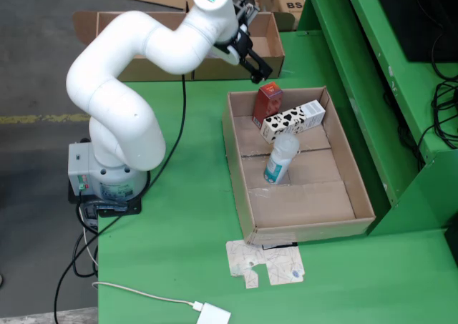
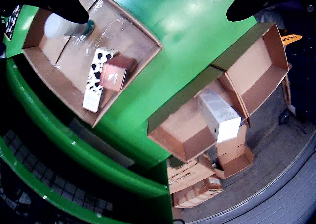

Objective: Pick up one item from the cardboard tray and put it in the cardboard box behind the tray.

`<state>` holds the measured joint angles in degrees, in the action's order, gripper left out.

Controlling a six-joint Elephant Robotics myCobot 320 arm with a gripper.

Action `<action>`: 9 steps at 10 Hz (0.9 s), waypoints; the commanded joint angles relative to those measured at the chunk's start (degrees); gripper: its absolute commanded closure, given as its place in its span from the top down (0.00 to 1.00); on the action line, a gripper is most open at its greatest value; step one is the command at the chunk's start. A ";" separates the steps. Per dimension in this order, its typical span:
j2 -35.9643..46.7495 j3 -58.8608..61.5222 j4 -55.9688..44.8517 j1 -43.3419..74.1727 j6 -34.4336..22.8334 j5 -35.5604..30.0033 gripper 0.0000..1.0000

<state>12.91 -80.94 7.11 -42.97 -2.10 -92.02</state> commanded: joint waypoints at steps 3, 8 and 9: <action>-12.80 1.88 4.66 43.87 -21.25 -7.66 1.00; -28.91 20.50 0.83 46.77 -23.95 -8.14 1.00; -28.91 20.50 0.83 46.77 -23.95 -8.14 1.00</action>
<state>-7.47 -75.23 8.78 -18.54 -24.87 -99.75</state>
